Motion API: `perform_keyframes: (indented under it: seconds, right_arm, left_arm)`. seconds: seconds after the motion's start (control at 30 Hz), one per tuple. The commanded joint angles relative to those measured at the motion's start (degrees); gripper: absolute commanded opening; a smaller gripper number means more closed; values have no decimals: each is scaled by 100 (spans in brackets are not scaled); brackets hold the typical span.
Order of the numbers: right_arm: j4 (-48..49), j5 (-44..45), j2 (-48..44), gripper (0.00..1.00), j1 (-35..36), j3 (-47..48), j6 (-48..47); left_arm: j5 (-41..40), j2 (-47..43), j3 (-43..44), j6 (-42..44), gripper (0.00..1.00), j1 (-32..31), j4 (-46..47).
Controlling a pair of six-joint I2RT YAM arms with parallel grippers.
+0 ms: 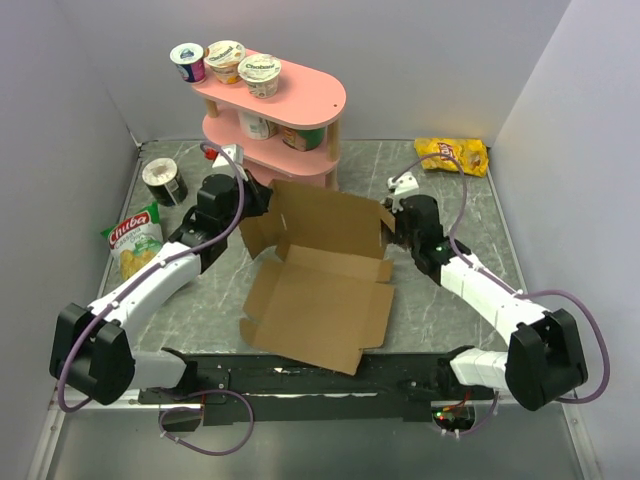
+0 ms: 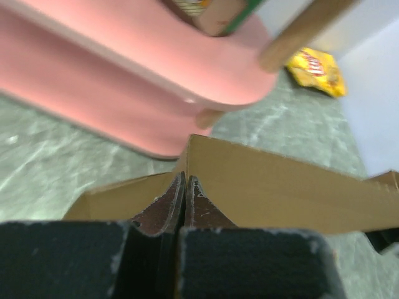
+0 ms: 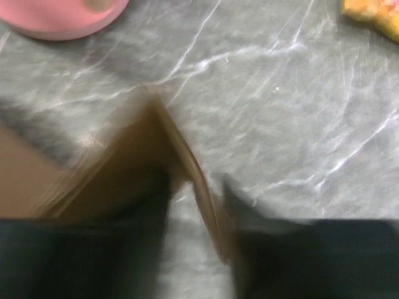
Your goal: Fold the paper box
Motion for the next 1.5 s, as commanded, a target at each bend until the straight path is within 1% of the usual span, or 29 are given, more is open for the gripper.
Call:
perform_keyframes:
  seconds: [0.0,0.03,0.07,0.1,0.13,0.17,0.2,0.23,0.27,0.3,0.33,0.47,0.5,0.57,0.6,0.63,0.67,0.7,0.73,0.77,0.83,0.87,0.93,1.0,1.17,1.2,1.27,1.47]
  right_arm:
    - [340,-84,-84,82,29,590,47]
    - [286,-58,-241,86,29,581,153]
    - [85,-31,-347,89,29,564,267]
    - [-65,30,-453,92,29,563,521]
    - [-484,74,-698,93,20,581,776]
    - [-706,327,-839,93,20,616,987]
    - [-917,477,-989,93,46,625,1468]
    - [-1432,635,-1303,93,46,634,1760]
    - [-1646,881,-1463,93,46,642,2058]
    - [-1874,918,-1656,93,46,634,2531]
    - [-2155,901,-2050,93,46,634,2754]
    - [-2194,392,-3019,91,73,555,3633]
    - [-2045,-70,-3151,91,73,511,3931]
    - [-1546,-617,-3363,91,81,441,4318]
    - [-1273,-950,-3346,91,81,397,4764]
    - [-1027,-1624,-3241,91,90,344,5038]
    - [-737,-1909,-3162,91,134,161,5337]
    - [49,-2147,-3039,91,160,37,5931]
    - [361,-2393,-2777,91,195,-68,6181]
    - [669,-2369,-2618,92,387,-200,6384]
    - [962,-2090,-2127,93,581,-132,6605]
    - [953,-1940,-1967,93,756,34,6597]
    - [910,-1658,-1563,93,942,220,6579]
    - [892,-1411,-1221,93,1109,405,6763]
    - [1164,-1007,-815,93,1356,335,7509]
    - [1156,-702,-710,93,1434,326,7580]
    - [1155,-498,-621,93,1496,326,7826]
    - [1086,522,-375,93,1857,361,8231]
  left_arm:
    - [-348,-94,120,-227,1,-153,-588]
    - [-706,-68,146,-209,1,-162,-606]
    - [-884,-59,199,-261,1,-153,-815]
    - [-1025,-67,191,-305,1,-162,-817]
    - [-1244,-76,182,-340,1,-171,-809]
    - [-1351,-85,182,-384,1,-171,-835]
    - [-1482,-94,173,-411,1,-162,-870]
    - [-1692,-94,182,-472,1,-188,-905]
    - [-1790,-102,173,-499,1,-206,-923]
    - [-1878,-129,156,-516,1,-232,-897]
    - [-1966,-146,129,-516,1,-250,-879]
    - [-2388,-243,41,-534,1,-320,-721]
    - [-2432,-295,24,-534,1,-372,-669]
    - [-2511,-357,-55,-482,1,-434,-431]
    - [-2607,-410,-82,-420,1,-478,-370]
    - [-2661,-436,-99,-394,1,-565,-265]
    - [-2713,-471,-178,-376,1,-610,-212]
    - [-2731,-550,-248,-306,1,-688,-107]
    - [-2766,-612,-336,-279,1,-733,16]
    - [-2775,-673,-528,-253,1,-785,261]
    - [-2854,-858,-757,-139,1,-908,517]
    - [-2846,-928,-1002,-69,1,-961,832]
    - [-2855,-1139,-1267,116,1,-1075,1167]
    - [-2855,-1358,-1645,291,1,-1163,1614]
    - [-2872,-1640,-2243,635,1,-1357,2266]
    - [-2889,-1719,-2322,722,1,-1427,2355]
    - [-2925,-1790,-2586,845,1,-1506,2688]
    - [-3197,-1957,-3149,969,1,-1814,3364]
